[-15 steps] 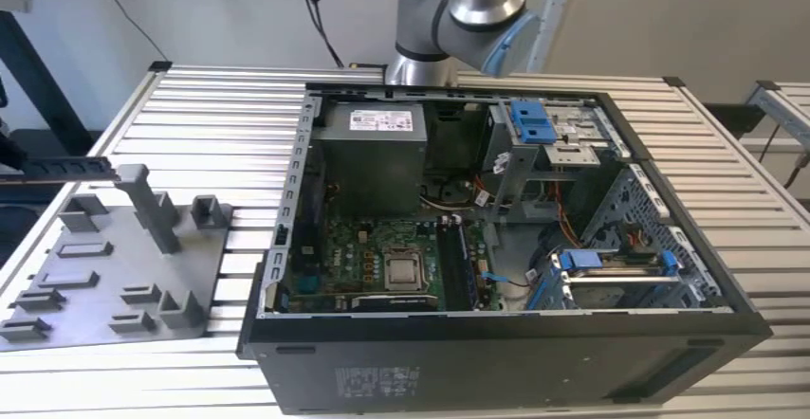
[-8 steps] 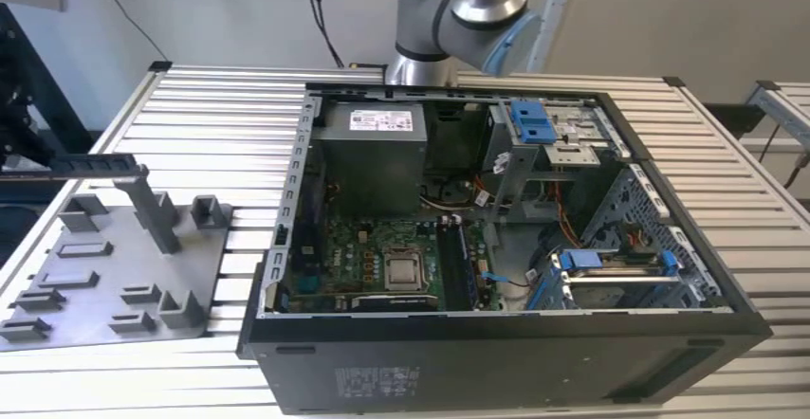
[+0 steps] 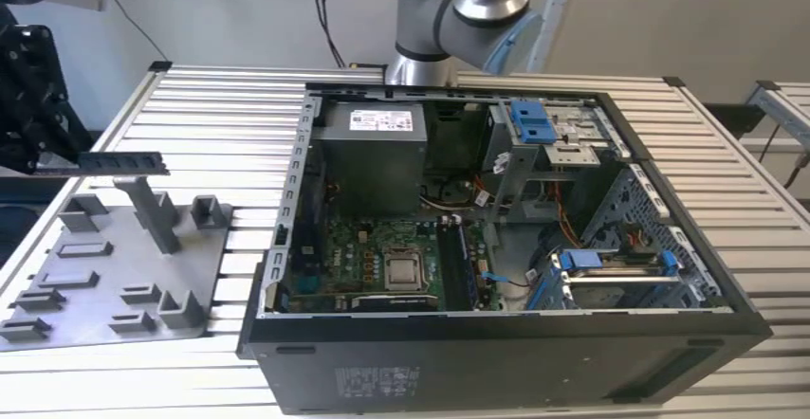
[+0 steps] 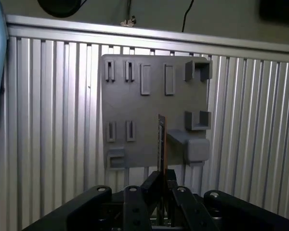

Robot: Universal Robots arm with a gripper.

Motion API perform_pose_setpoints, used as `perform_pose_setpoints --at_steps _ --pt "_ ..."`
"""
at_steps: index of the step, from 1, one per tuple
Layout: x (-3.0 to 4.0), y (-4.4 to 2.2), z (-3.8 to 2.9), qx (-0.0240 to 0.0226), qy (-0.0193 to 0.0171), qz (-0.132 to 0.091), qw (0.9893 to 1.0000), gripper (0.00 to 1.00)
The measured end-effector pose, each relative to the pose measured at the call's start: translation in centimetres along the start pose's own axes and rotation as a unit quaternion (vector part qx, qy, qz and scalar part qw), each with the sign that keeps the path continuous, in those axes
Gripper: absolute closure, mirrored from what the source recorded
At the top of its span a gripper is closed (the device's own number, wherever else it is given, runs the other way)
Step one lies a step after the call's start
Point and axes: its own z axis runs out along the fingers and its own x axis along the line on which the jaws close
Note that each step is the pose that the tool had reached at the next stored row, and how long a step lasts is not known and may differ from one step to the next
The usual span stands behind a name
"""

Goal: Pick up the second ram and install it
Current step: 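Pick up the second ram and move it above second insertion slot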

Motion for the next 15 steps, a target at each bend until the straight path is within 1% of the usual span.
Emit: perform_pose_setpoints --at_steps 8,12,15 --pt "-0.07 -2.61 0.06 -0.0055 0.0009 0.001 1.0000 0.83" --pt "-0.10 -3.59 0.08 -0.0069 0.0016 0.001 1.0000 0.83" --pt "-0.14 -4.18 0.10 -0.0071 0.0018 0.001 1.0000 0.83"
